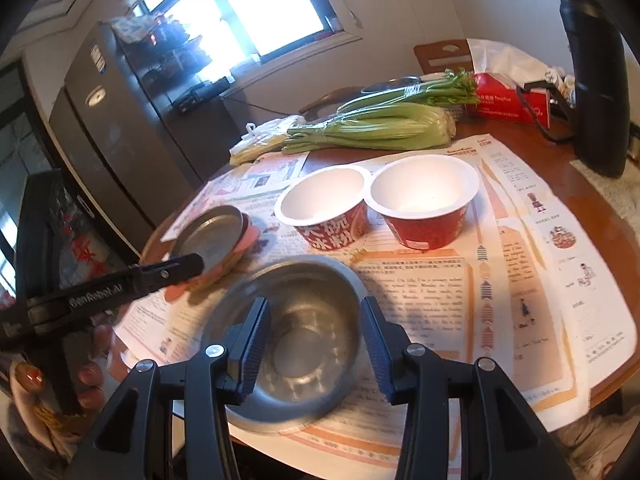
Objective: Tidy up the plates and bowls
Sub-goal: 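Lower the steel bowl onto the newspaper and open the left gripper, then grasp the rim of the red-printed white paper bowl with the left gripper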
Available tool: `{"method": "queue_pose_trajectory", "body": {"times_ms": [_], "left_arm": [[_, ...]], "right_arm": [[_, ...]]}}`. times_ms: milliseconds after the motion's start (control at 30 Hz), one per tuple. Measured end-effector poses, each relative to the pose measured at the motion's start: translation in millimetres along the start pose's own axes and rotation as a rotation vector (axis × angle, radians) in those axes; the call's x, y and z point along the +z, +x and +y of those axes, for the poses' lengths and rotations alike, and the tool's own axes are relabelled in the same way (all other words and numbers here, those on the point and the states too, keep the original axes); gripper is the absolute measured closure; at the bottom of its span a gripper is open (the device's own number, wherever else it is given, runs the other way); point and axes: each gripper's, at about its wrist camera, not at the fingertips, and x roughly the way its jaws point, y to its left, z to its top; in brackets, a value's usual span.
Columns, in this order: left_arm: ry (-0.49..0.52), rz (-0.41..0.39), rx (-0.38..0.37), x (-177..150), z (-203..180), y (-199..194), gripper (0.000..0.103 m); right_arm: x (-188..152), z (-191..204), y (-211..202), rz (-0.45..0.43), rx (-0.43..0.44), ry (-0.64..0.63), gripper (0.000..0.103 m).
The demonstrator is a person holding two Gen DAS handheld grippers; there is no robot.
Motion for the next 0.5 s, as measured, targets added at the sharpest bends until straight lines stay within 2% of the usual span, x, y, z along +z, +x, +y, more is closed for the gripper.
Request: {"method": "queue_pose_trajectory", "body": {"times_ms": [200, 500], "left_arm": [[-0.004, -0.004, -0.042, 18, 7, 18, 0.046], [0.044, -0.006, -0.025, 56, 7, 43, 0.046]], "right_arm": [[24, -5, 27, 0.043, 0.034, 0.090, 0.057], [51, -7, 69, 0.088, -0.015, 0.148, 0.057]]}}
